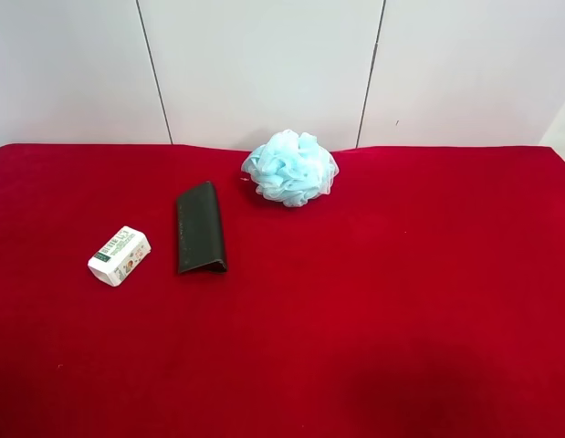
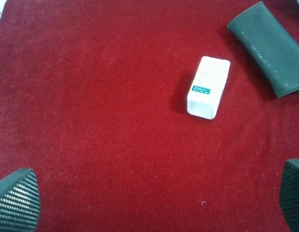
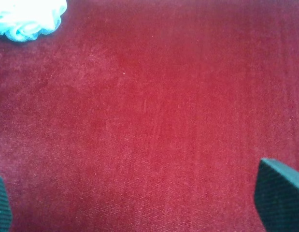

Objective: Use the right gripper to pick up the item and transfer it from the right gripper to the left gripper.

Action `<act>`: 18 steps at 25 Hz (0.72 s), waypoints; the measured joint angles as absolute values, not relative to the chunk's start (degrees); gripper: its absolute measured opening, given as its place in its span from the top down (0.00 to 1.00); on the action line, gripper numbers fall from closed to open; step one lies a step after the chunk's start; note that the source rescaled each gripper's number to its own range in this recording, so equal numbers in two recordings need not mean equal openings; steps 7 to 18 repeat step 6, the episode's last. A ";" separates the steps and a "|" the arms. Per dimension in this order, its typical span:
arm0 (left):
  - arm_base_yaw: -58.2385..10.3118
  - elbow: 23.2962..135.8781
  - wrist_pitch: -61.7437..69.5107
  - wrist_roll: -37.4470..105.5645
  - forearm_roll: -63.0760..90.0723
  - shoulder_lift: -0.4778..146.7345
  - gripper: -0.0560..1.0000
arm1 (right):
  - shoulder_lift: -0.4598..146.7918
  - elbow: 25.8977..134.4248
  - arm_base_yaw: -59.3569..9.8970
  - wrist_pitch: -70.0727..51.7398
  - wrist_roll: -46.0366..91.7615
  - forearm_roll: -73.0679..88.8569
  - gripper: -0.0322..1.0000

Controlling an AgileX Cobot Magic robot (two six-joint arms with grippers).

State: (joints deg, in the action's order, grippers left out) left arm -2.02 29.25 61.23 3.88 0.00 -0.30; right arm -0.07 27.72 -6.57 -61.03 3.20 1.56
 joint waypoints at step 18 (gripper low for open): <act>-2.02 29.25 61.23 3.88 0.00 -0.30 0.00 | -0.07 27.72 -6.57 -61.03 3.20 1.56 0.00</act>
